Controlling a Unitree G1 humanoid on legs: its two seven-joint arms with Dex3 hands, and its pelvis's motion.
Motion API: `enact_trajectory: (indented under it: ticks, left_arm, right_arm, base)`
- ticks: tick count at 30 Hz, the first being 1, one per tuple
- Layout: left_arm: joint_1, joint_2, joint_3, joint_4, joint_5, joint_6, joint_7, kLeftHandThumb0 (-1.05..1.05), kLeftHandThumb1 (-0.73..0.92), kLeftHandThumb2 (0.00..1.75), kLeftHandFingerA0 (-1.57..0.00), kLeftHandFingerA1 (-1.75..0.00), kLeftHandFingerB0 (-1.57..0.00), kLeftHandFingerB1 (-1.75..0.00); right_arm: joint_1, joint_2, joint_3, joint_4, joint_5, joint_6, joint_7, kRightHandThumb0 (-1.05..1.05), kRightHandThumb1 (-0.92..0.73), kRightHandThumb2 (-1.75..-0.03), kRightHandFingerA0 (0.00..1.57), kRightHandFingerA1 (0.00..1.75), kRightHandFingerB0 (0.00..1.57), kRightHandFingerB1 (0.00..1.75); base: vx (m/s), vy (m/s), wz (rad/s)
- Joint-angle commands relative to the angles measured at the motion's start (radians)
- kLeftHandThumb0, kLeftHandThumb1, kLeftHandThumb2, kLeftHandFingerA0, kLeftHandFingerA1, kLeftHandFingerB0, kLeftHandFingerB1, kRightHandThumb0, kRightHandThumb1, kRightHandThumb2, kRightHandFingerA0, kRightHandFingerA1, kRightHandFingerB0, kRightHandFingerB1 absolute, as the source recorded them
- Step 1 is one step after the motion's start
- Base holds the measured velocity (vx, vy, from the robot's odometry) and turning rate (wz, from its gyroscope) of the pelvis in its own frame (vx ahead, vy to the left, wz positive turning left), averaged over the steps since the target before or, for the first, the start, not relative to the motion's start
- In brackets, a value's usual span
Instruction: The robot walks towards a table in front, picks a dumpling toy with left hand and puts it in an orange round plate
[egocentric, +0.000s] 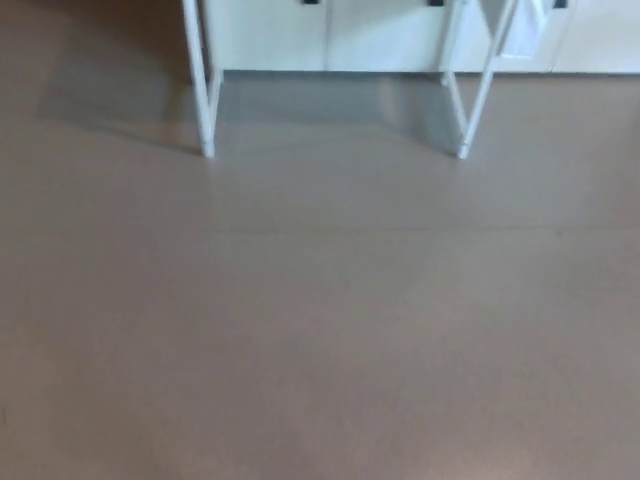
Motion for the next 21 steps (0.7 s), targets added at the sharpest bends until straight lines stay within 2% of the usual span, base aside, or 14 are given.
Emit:
enact_trajectory:
  ticks: [1,2,3,4,5,6,7,9,15,16,18,21]
  left_arm:
    - [-0.006,-0.001,0.02,0.023,-0.013,-0.145,0.03,-0.37,0.63,0.59,-0.52,-0.38,-0.33,-0.36]
    - [-0.003,-0.002,0.022,0.022,-0.012,-0.154,0.034,-0.37,0.63,0.59,-0.52,-0.38,-0.33,-0.36]
    - [-0.01,-0.004,0.025,0.038,-0.007,-0.164,0.052,-0.31,0.62,0.58,-0.51,-0.37,-0.34,-0.36]
    - [-0.013,-0.005,0.025,0.045,-0.005,-0.168,0.057,-0.31,0.62,0.58,-0.51,-0.37,-0.34,-0.36]
    - [-0.031,-0.014,0.041,0.072,-0.017,-0.157,0.075,-0.28,0.6,0.58,-0.54,-0.37,-0.39,-0.37]
    - [-0.036,-0.017,0.045,0.082,-0.02,-0.156,0.08,-0.28,0.6,0.58,-0.54,-0.37,-0.39,-0.37]
    - [-0.039,-0.016,0.047,0.083,-0.018,-0.157,0.084,-0.29,0.61,0.59,-0.54,-0.37,-0.38,-0.36]
    - [-0.038,-0.013,0.048,0.084,-0.013,-0.172,0.088,-0.27,0.6,0.58,-0.53,-0.37,-0.4,-0.36]
    - [-0.022,-0.022,0.063,0.088,-0.028,-0.208,0.08,-0.24,0.58,0.58,-0.5,-0.36,-0.43,-0.37]
    - [-0.024,-0.021,0.062,0.093,-0.023,-0.211,0.085,-0.24,0.58,0.58,-0.52,-0.37,-0.43,-0.37]
    - [-0.028,-0.018,0.058,0.102,-0.008,-0.22,0.099,-0.24,0.58,0.58,-0.54,-0.37,-0.43,-0.37]
    - [-0.033,-0.016,0.053,0.113,0.003,-0.228,0.111,-0.25,0.58,0.58,-0.55,-0.38,-0.43,-0.37]
  right_arm:
    - [-0.028,-0.016,-0.026,0.067,-0.018,-0.081,-0.062,-0.38,-0.72,-0.63,0.67,0.52,0.29,0.36]
    - [-0.03,-0.016,-0.027,0.073,-0.022,-0.093,-0.071,-0.38,-0.72,-0.63,0.67,0.52,0.29,0.36]
    - [-0.029,-0.013,-0.035,0.072,-0.019,-0.099,-0.078,-0.33,-0.67,-0.6,0.53,0.43,0.31,0.36]
    - [-0.03,-0.011,-0.037,0.072,-0.018,-0.1,-0.079,-0.33,-0.67,-0.6,0.53,0.43,0.31,0.36]
    - [-0.043,-0.007,-0.038,0.089,-0.027,-0.105,-0.098,-0.2,-0.59,-0.57,0.74,0.54,0.35,0.37]
    - [-0.047,-0.006,-0.038,0.095,-0.031,-0.107,-0.103,-0.2,-0.59,-0.57,0.74,0.54,0.35,0.37]
    - [-0.059,-0.005,-0.037,0.113,-0.034,-0.112,-0.107,-0.2,-0.58,-0.6,0.83,0.6,0.34,0.38]
    - [-0.073,-0.008,-0.033,0.139,-0.039,-0.123,-0.11,-0.2,-0.57,-0.6,0.88,0.63,0.34,0.38]
    - [-0.063,-0.01,-0.03,0.127,-0.06,-0.109,-0.13,-0.17,-0.6,-0.57,0.85,0.73,0.35,0.35]
    - [-0.062,-0.011,-0.029,0.127,-0.064,-0.114,-0.136,-0.19,-0.58,-0.59,0.84,0.62,0.34,0.37]
    - [-0.059,-0.012,-0.029,0.119,-0.067,-0.115,-0.141,-0.18,-0.58,-0.59,0.84,0.57,0.33,0.37]
    - [-0.066,-0.012,-0.027,0.131,-0.068,-0.114,-0.143,-0.19,-0.57,-0.6,0.84,0.59,0.33,0.37]
  base:
    - [0.12,0.246,-0.29]
    - [0.13,0.205,-0.28]
    - [0.16,0.178,-0.21]
    - [0.22,0.114,-0.02]
    - [0.18,0.078,0.05]
    - [0.22,0.008,0.12]
    - [0.21,-0.004,0.13]
    - [0.24,-0.055,0.08]
    - [0.35,-0.19,0.32]
    - [0.43,-0.331,0.47]
    - [0.42,-0.324,0.18]
    - [0.3,-0.131,0.01]
